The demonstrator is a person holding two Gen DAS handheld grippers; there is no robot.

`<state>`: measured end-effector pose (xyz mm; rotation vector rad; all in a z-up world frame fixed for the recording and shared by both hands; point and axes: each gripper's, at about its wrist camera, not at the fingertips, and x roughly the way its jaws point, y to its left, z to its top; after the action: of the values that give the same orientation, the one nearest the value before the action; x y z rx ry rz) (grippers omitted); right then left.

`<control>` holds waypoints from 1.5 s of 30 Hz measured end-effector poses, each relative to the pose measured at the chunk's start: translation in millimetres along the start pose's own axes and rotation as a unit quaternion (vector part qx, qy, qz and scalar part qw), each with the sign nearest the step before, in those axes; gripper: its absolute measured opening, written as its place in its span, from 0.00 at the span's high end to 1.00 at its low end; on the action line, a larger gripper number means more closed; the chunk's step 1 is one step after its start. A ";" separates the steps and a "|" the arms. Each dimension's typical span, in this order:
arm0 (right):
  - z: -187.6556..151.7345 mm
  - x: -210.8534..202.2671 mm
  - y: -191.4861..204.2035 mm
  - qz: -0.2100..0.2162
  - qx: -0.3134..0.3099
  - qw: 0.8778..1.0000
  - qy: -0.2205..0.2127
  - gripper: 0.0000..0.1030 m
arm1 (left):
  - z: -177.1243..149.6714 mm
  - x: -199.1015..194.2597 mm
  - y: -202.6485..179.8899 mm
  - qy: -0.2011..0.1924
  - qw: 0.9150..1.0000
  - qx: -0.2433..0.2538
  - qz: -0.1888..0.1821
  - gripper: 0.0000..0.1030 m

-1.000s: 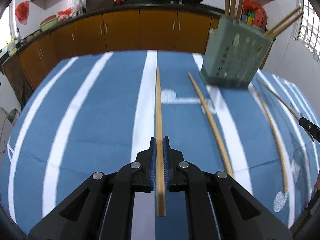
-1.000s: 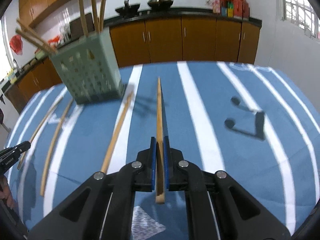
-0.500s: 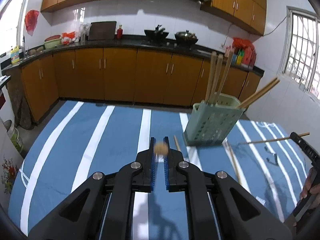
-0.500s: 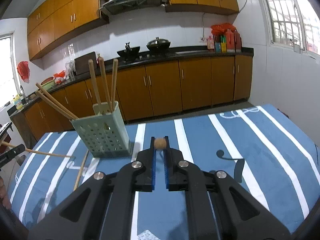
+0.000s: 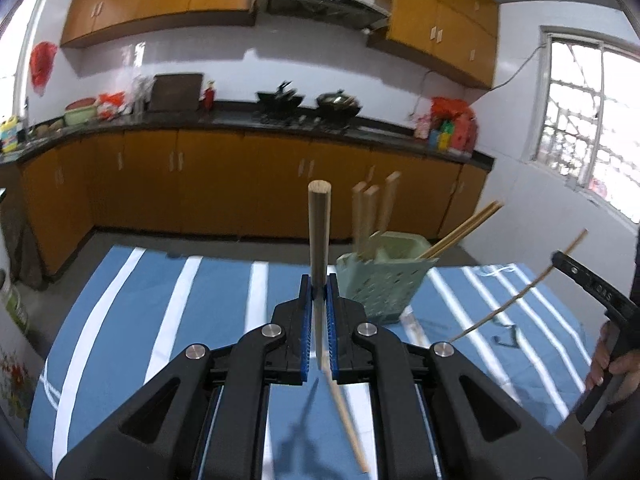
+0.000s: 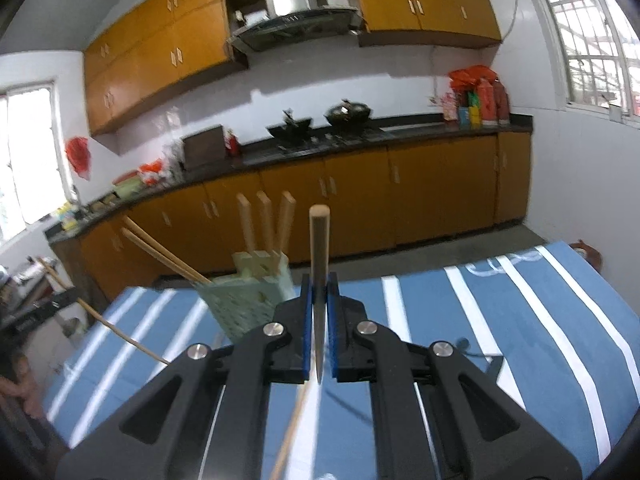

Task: Organize utensils
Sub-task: 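Raise both chopsticks upright and carry them over the green holder, then drop both chopsticks into the green holder and open both tools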

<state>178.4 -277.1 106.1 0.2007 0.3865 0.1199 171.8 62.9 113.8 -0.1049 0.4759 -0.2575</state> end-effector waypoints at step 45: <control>53.0 66.0 47.7 0.027 -0.029 0.998 -0.050 0.82 | 69.7 62.4 -55.6 -0.114 0.993 -0.016 0.015 0.67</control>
<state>255.7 -229.6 140.6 0.1598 0.2768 0.1741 245.5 -4.7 156.9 -0.1563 0.2541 -0.2051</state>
